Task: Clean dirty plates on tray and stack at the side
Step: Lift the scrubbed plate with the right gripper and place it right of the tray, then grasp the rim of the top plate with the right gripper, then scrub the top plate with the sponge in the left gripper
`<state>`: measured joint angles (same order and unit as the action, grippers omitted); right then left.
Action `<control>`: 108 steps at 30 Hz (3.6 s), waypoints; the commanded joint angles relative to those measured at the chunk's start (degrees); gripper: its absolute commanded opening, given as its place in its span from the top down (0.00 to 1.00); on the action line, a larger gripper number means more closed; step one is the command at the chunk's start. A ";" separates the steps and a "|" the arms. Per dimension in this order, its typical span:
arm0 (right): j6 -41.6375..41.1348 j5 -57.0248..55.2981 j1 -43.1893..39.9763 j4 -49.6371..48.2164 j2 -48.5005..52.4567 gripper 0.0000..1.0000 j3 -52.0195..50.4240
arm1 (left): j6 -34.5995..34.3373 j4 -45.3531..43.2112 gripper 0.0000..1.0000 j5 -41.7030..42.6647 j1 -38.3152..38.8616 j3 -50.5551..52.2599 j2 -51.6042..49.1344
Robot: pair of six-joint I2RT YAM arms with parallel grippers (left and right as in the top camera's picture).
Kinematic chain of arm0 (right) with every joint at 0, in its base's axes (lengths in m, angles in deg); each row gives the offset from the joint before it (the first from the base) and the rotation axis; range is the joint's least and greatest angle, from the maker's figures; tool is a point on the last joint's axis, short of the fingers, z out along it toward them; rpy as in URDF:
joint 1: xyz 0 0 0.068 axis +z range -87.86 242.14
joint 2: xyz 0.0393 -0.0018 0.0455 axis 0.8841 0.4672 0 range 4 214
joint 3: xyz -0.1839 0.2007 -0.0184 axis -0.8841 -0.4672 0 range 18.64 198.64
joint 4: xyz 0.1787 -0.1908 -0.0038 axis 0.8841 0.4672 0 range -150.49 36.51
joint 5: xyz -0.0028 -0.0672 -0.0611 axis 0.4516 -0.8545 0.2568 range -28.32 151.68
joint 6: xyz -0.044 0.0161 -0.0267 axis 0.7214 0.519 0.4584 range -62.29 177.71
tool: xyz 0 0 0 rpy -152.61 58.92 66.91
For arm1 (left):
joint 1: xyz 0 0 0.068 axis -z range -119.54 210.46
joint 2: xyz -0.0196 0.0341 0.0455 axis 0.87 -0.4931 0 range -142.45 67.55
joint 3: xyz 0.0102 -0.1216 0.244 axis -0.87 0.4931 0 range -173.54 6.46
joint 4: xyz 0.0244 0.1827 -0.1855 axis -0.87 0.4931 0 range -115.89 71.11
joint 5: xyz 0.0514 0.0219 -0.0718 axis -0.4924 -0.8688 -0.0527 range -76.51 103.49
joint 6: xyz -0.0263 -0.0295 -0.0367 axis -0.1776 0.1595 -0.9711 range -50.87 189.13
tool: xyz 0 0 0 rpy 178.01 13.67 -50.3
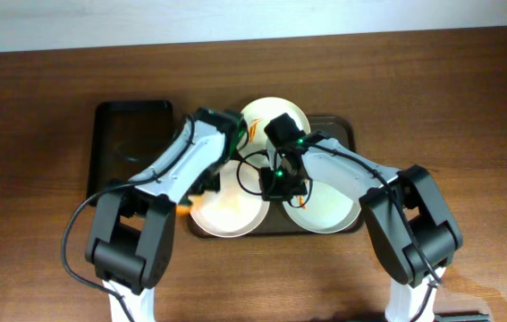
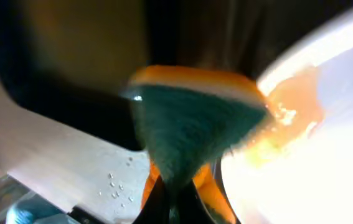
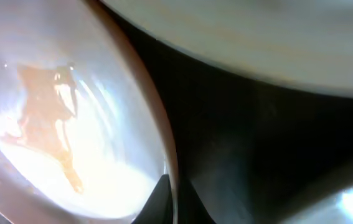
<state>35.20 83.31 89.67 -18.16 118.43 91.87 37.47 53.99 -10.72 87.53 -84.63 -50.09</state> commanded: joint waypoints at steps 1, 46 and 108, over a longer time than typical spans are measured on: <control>1.22 -2.73 0.22 4.70 -4.17 0.96 4.17 | -3.48 1.64 1.00 2.14 -1.22 -10.69 9.18; 10.71 5.33 -56.08 6.67 -10.82 0.62 5.07 | 9.27 -5.77 1.00 18.88 -15.23 7.48 23.47; -0.96 -4.55 1.49 7.54 7.76 0.96 7.74 | 1.60 -13.77 1.00 9.84 -8.85 3.96 1.70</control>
<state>33.67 84.69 92.10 -11.45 125.03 101.62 35.63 42.18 -7.05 80.36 -78.37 -49.04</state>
